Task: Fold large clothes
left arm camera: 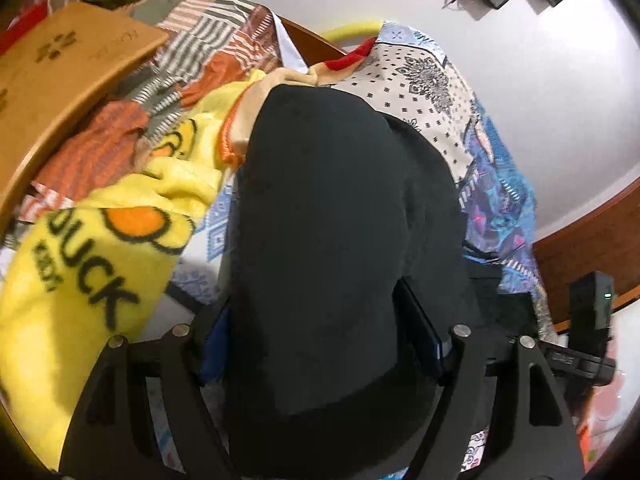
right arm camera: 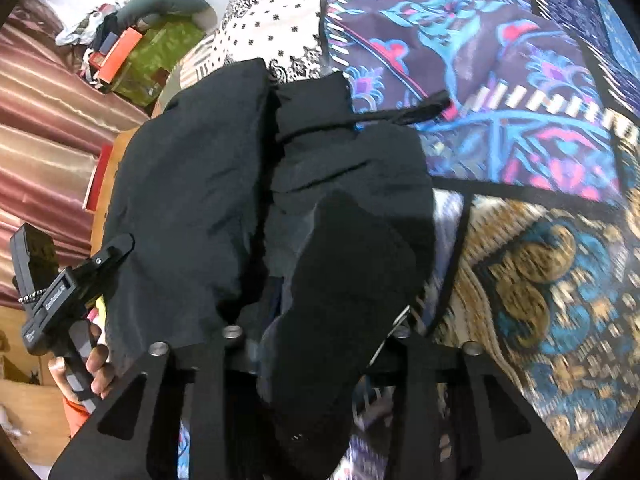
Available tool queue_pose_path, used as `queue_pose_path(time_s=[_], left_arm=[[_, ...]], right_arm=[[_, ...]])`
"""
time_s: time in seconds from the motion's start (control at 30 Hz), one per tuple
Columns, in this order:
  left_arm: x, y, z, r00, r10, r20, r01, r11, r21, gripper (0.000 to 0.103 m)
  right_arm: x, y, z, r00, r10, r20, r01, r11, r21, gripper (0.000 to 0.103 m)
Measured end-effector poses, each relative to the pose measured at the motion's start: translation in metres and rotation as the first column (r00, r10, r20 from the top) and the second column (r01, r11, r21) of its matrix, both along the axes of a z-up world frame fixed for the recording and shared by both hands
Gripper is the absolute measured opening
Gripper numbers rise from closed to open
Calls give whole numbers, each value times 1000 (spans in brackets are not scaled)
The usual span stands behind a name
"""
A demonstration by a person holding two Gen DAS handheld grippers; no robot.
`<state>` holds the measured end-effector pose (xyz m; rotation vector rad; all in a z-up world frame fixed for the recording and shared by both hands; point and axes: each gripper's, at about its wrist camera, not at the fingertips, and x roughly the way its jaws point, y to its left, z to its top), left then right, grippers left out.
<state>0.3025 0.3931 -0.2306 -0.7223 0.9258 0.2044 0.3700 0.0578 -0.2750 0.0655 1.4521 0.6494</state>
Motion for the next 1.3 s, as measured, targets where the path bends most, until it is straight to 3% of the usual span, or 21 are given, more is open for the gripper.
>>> queue_pose_path(time_s=[0.13,0.23,0.4,0.6,0.8,0.9,0.97,1.07,1.2,1.3], left_arm=[[-9,-9,13,999,-11,-47,16,995,95,76],[-28,-20,33,999,-25,-40,30,993,116,75],[-59,-48,86,999,-48,8,46,982,185,75],[-99,-98,163,991,-105,85,70,936,346,75],[-161,-159,244,957,-159,241,17,865,502,75],[-201,-192,279,926,-184,328,-39,820,571,75],[-225,-210,294,901,-199,385,-73,806,588,75],[-257,-234,311,864,-209,458,-127,789,601,75],[-291,-259,323,835,-203,511,-198,755,625,76],[-315,-273,326,811,-199,550,-241,743,625,80]], right_arm=[[-19,-13,27,999,14,48,-11,998,-68,39],[-37,-26,52,994,40,98,-32,996,-82,39],[-62,-46,111,981,24,194,-20,1000,-21,39],[-106,-68,187,945,-10,328,-18,997,81,39],[-173,-89,255,854,-92,512,-29,974,224,39],[-207,-103,283,816,-121,566,-59,955,290,39],[-230,-114,300,791,-145,595,-78,940,333,39],[-261,-125,317,731,-179,659,-91,931,354,39],[-295,-131,326,654,-206,728,-88,935,344,39],[-313,-130,327,610,-206,765,-88,942,324,48]])
